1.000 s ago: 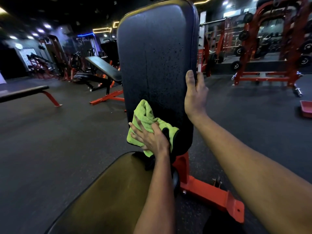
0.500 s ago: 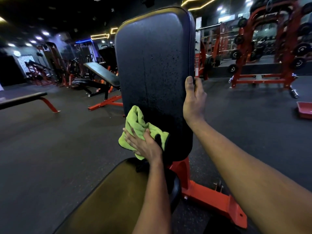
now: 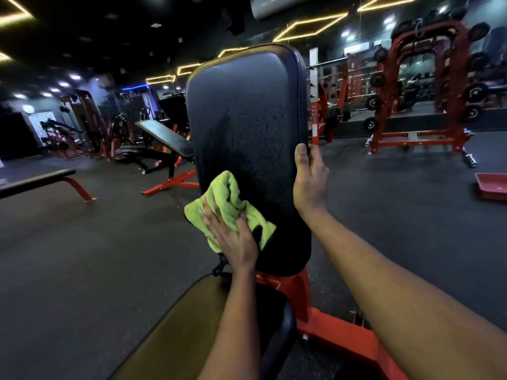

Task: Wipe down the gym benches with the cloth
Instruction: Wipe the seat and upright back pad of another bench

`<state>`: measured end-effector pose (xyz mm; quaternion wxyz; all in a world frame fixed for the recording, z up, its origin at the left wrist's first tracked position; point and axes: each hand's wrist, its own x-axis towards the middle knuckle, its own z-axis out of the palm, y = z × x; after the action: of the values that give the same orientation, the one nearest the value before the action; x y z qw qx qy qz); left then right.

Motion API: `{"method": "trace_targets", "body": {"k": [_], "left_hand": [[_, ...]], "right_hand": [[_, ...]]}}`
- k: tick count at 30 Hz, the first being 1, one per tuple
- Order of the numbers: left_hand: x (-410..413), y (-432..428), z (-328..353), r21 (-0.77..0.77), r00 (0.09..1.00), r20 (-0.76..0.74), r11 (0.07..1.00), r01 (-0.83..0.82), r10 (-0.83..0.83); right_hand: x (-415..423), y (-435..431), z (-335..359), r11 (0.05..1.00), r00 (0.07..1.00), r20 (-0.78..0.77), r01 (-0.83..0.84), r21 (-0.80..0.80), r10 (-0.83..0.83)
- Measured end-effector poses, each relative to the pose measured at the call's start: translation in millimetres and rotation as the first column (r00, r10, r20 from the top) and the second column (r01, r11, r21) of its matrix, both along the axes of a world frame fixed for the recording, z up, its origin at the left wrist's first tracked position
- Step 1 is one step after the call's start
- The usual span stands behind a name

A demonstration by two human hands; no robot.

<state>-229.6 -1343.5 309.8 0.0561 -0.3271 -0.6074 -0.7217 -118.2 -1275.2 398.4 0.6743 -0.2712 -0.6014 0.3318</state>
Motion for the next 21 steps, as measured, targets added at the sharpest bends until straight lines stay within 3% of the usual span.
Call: {"method": "trace_targets", "body": {"k": [5, 8, 11, 16, 21], "left_hand": [[-26, 19, 75, -0.072, 0.996, 0.035, 0.994, -0.082, 0.085], [-40, 23, 112, -0.074, 0.991, -0.108, 0.993, -0.088, 0.080], [-30, 16, 95, 0.005, 0.973, -0.223, 0.998, -0.063, 0.062], [-22, -2, 29, -0.040, 0.997, -0.075, 0.999, -0.002, -0.001], [-39, 23, 102, -0.157, 0.989, 0.041, 0.978, -0.135, 0.143]], "right_hand": [[2, 1, 2, 1.000, 1.000, -0.008, 0.012, 0.003, -0.012], [1, 4, 0, 1.000, 1.000, -0.020, -0.003, -0.001, 0.003], [0, 5, -1, 1.000, 1.000, -0.001, 0.005, -0.016, -0.005], [2, 2, -1, 1.000, 1.000, -0.004, -0.014, 0.027, 0.014], [3, 3, -1, 1.000, 1.000, 0.007, -0.027, 0.014, 0.027]]}}
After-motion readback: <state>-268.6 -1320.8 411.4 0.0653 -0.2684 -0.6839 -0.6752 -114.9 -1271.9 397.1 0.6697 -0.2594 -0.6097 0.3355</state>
